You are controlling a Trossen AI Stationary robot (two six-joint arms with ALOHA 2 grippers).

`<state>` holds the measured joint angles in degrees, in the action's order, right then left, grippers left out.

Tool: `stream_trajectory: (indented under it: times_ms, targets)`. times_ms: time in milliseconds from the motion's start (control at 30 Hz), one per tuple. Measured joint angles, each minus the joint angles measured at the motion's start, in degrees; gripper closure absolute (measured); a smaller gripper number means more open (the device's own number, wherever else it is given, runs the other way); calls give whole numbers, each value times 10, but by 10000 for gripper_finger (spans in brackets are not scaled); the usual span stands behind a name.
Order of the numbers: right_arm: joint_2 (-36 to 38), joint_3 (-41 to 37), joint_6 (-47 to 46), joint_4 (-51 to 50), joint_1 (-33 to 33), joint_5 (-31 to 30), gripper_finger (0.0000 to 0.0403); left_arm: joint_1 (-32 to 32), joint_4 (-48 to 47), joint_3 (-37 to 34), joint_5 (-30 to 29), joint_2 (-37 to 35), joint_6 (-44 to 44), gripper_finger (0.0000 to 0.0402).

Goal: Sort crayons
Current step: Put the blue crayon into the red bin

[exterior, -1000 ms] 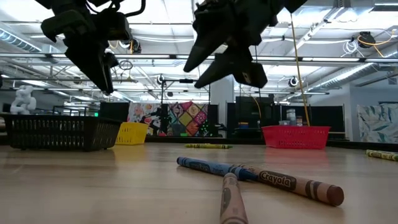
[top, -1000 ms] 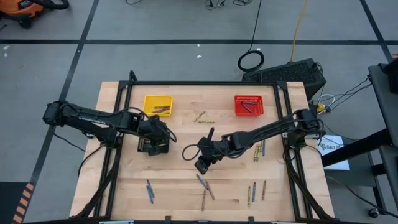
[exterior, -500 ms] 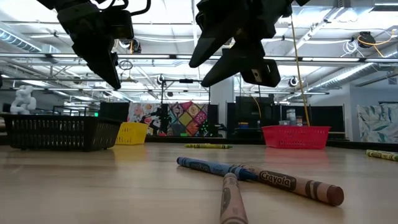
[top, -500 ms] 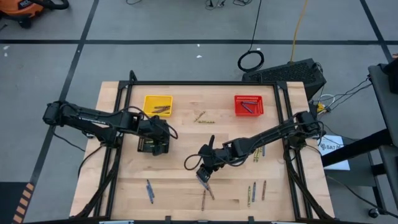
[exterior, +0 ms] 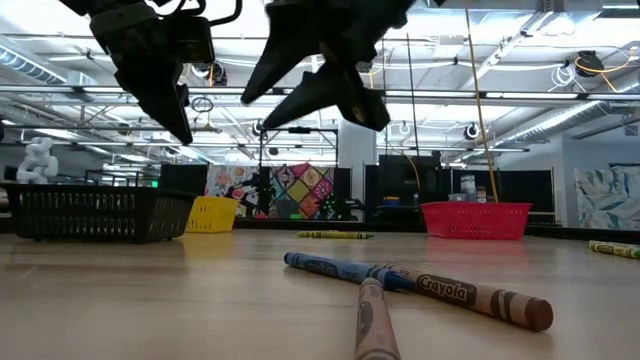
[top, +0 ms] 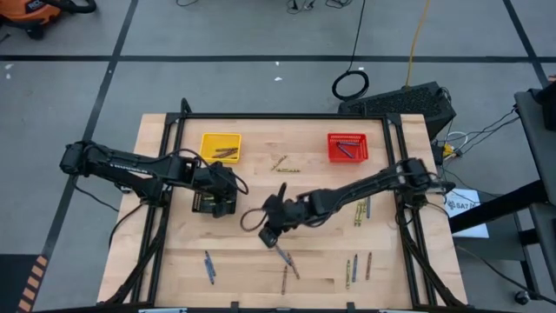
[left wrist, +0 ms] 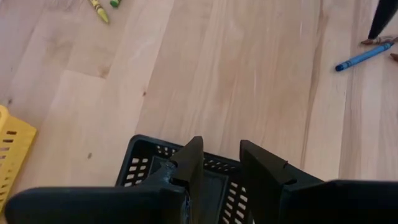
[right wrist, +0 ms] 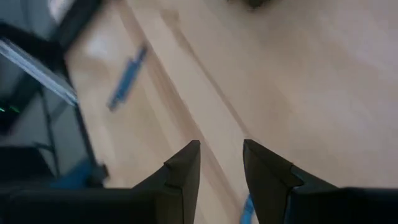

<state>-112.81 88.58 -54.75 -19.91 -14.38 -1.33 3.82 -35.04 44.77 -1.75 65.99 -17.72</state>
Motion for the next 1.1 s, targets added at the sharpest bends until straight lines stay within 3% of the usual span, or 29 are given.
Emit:
stream_trajectory:
  times_ms: [167, 333, 533, 1100]
  targets:
    - [-54, 87, -1, -110, -17, -1, 293, 0, -6, 0, 3, 0, 12, 299]
    - [-86, 132, -15, -156, -33, -1, 293, 0, -13, 0, 3, 0, 39, 299]
    - [-106, 132, -50, -221, -48, -12, 293, 0, -17, 0, 3, 0, 50, 299]
    - [-142, 132, -82, -219, -85, -19, 293, 0, -19, 0, -1, 0, 50, 299]
